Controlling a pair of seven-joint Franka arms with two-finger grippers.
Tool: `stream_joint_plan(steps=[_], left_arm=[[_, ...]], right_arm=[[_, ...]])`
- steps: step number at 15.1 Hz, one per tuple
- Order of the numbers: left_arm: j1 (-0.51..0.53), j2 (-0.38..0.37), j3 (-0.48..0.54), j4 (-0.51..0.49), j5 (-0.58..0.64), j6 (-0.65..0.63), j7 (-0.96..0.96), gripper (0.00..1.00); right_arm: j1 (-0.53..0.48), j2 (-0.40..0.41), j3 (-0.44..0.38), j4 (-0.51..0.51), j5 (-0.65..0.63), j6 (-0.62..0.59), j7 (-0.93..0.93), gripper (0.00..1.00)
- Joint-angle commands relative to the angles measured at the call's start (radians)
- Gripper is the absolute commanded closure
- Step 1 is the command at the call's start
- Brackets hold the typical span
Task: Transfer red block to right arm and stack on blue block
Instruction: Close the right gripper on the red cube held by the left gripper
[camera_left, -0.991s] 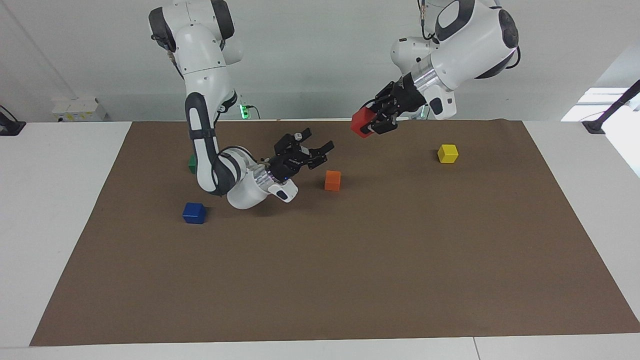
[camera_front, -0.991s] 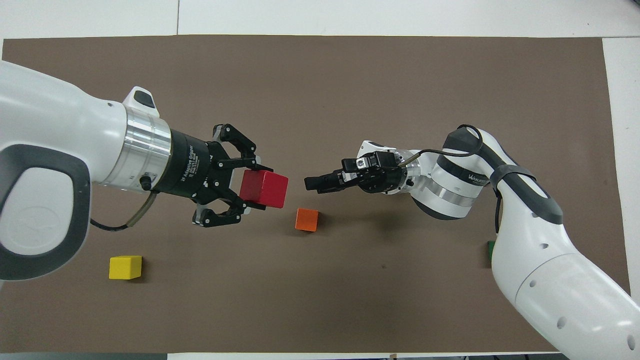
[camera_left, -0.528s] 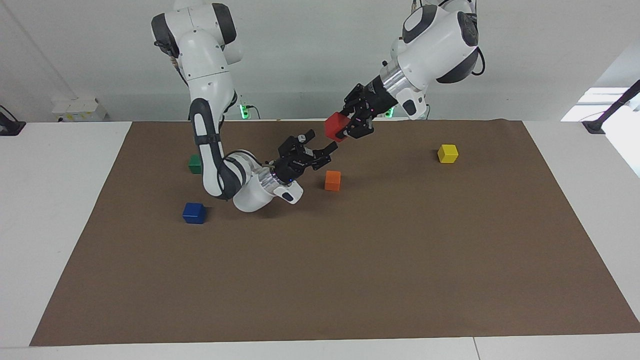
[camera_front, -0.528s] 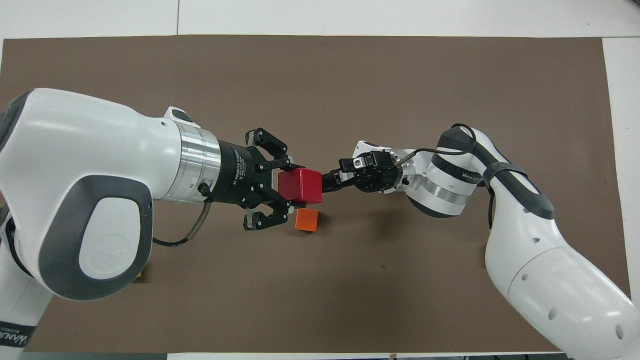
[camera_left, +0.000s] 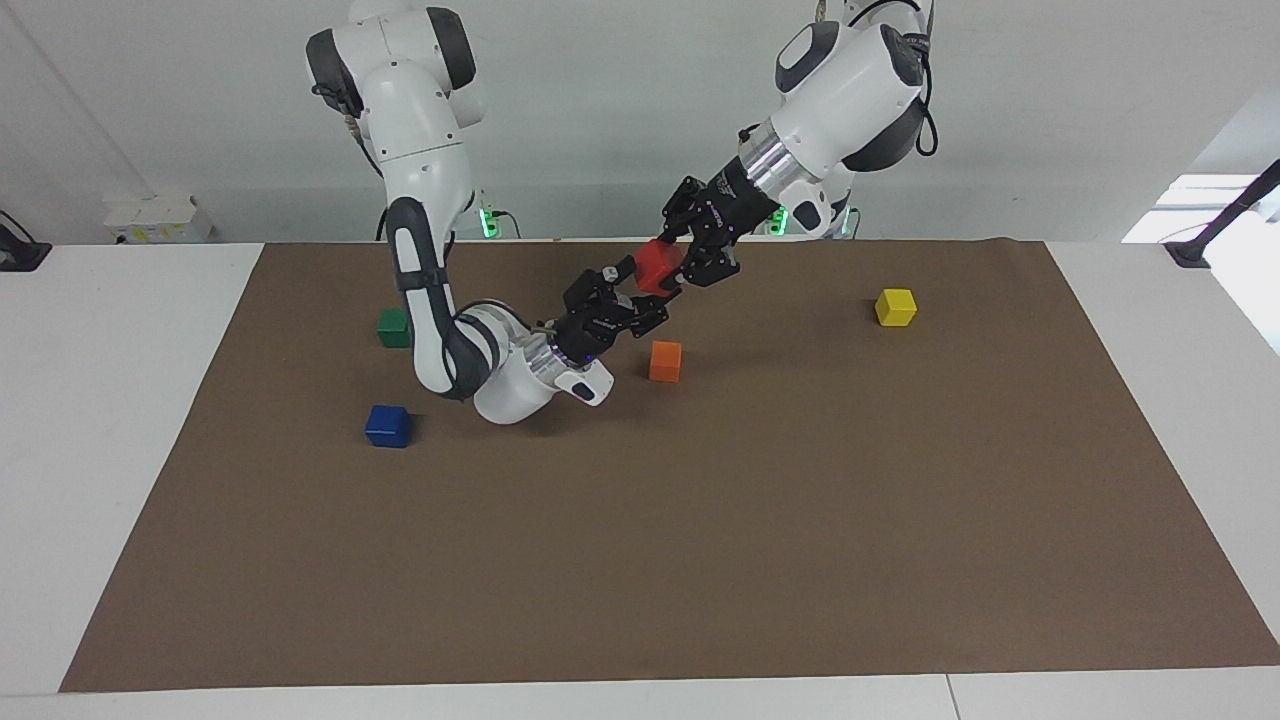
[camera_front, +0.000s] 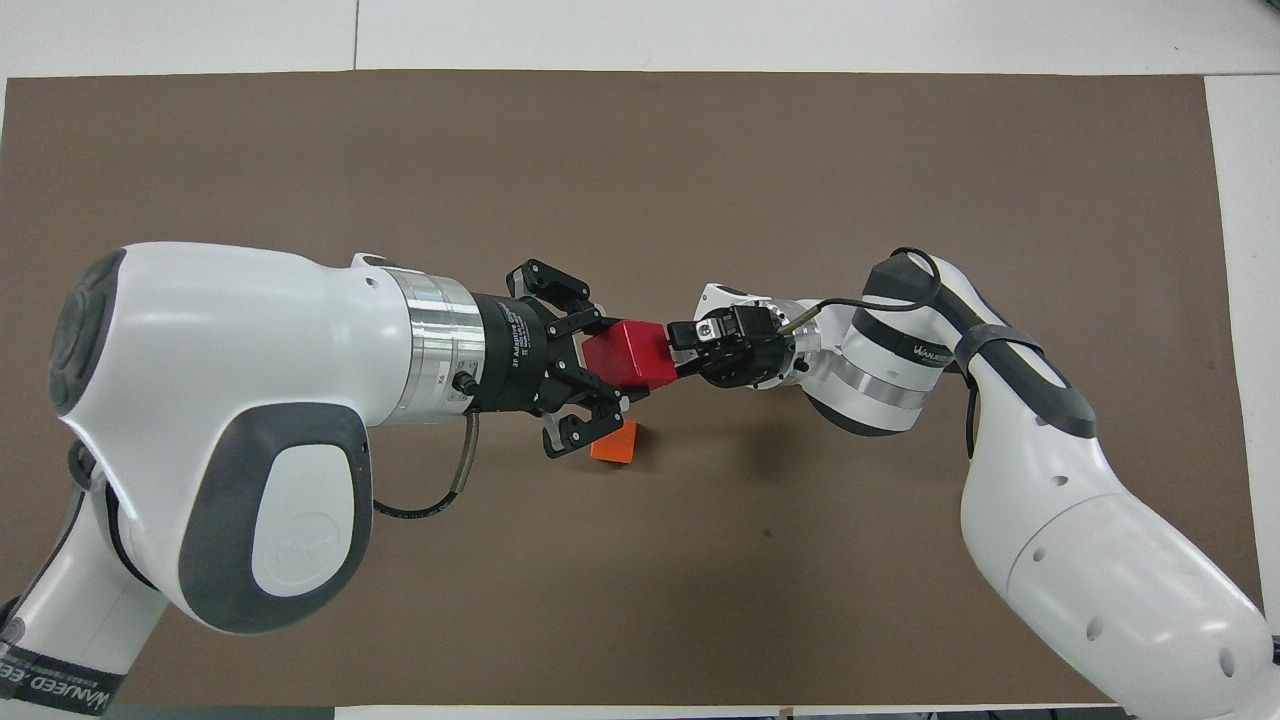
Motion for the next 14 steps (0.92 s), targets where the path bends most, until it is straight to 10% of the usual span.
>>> stream_joint_plan(steps=[1,2,3,4,8,9,10,14], left_arm=[[-0.019,-0.052,0.015,-0.067,-0.023,0.035,-0.015,1.0],[-0.019,-0.052,0.015,-0.07,-0.023,0.04,-0.013,1.0],[-0.019,-0.053,0.015,-0.073,-0.023,0.044,-0.013,1.0],[-0.019,-0.058,0.015,-0.078,-0.023,0.044,-0.012,1.0],[-0.019,-0.064,0.015,-0.09,-0.017,0.046,0.013,1.0],[-0.019,-0.063,0.016,-0.083,-0.015,0.046,0.019,0.16],[-0.01,-0.066,0.016,-0.081,-0.015,0.046,0.019,0.0],[0.066,-0.087,0.026,-0.072,0.053,0.034,0.027,0.0]], right_arm=[[0.001,0.017,0.004,0.016,0.023,-0.007,0.005,0.21],[0.003,0.017,0.004,0.016,0.023,-0.005,0.003,0.41],[0.001,0.017,0.004,0.016,0.015,-0.004,0.005,0.9],[0.001,0.017,0.004,0.016,0.015,0.002,0.006,1.0],[0.0,0.015,0.004,0.018,0.01,0.007,0.003,1.0],[0.0,0.015,0.004,0.021,0.01,0.007,0.003,1.0],[0.0,0.015,0.004,0.024,0.01,0.007,0.003,1.0],[-0.002,0.012,0.004,0.024,0.02,0.002,0.003,1.0]])
